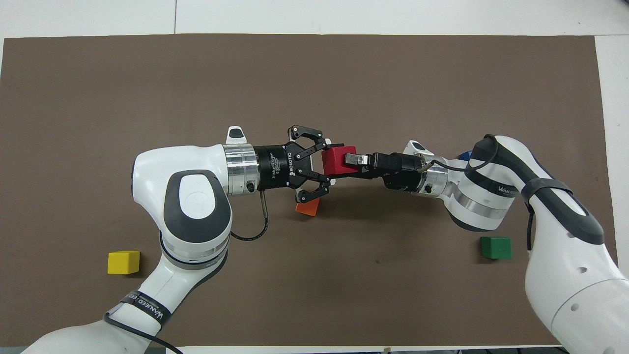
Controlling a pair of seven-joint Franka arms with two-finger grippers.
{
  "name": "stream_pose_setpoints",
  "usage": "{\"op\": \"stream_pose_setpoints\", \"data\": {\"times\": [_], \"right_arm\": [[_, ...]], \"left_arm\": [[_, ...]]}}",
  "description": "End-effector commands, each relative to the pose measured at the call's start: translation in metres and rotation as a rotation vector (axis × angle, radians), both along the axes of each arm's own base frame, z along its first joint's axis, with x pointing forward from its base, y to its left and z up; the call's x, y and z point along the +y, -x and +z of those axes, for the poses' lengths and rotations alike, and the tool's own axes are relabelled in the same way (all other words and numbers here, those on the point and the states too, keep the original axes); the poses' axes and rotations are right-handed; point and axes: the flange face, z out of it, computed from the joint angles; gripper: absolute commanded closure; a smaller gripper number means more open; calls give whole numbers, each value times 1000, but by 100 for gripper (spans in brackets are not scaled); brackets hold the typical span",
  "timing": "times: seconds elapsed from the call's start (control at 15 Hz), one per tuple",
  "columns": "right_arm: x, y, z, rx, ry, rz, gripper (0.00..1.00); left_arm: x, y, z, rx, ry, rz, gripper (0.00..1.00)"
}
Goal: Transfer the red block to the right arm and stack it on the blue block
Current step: 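Close the right gripper on the red cube held by the left gripper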
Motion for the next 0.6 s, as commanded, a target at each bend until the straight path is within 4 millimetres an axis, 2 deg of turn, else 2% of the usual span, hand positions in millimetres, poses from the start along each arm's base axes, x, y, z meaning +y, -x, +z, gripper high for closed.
{"op": "stream_pose_setpoints", "data": {"times": [0.0,0.27,0.33,0.4,0.47,0.53], "right_arm": [[4,3,0,-24,3,-29,12],[4,1,1,-23,-6,-43,41],[5,1,1,-23,-7,-44,52],[5,2,0,-20,-4,-45,68],[3,2,0,-17,2,-49,98],[4,2,-1,-16,5,-50,100]], "left_arm": [[-5,-2,1,-17,12,14,100],[-4,-2,0,-19,12,11,100],[-4,-2,-1,-22,11,9,100],[-5,-2,-2,-23,11,7,100],[-5,-2,-4,-20,10,7,100],[-5,-2,-4,-20,10,7,100]]}}
